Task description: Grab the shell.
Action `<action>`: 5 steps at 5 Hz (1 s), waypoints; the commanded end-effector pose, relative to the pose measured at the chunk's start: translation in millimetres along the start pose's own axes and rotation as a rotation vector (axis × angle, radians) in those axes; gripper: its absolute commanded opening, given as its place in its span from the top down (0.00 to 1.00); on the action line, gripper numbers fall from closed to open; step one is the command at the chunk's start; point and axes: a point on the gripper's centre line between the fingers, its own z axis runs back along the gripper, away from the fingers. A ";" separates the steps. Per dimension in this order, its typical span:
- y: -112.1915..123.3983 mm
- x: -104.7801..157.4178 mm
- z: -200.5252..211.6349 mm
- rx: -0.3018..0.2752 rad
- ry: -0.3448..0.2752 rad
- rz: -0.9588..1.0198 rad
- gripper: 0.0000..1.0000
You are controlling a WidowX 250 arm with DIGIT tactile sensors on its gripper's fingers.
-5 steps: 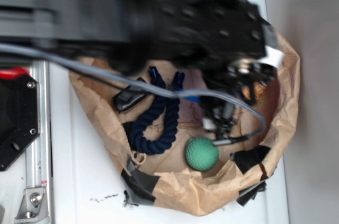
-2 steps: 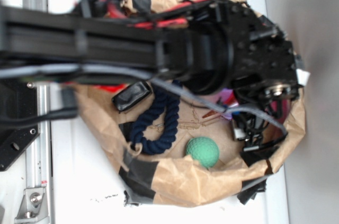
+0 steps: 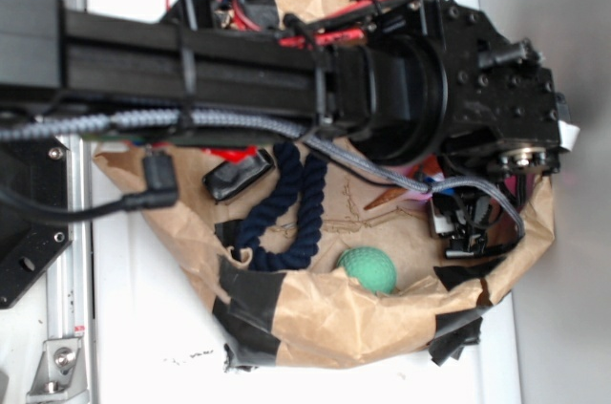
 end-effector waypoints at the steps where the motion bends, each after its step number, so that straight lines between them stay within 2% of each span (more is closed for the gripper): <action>1: 5.1 -52.3 111.9 0.086 -0.053 -0.024 1.00; 2: 3.0 -65.6 148.4 0.096 -0.050 -0.111 1.00; 3: 0.3 -66.4 162.6 0.103 -0.055 -0.193 1.00; 4: 4.6 -60.2 164.3 0.075 -0.043 -0.192 1.00; 5: 12.5 -55.5 164.9 0.081 -0.022 -0.137 1.00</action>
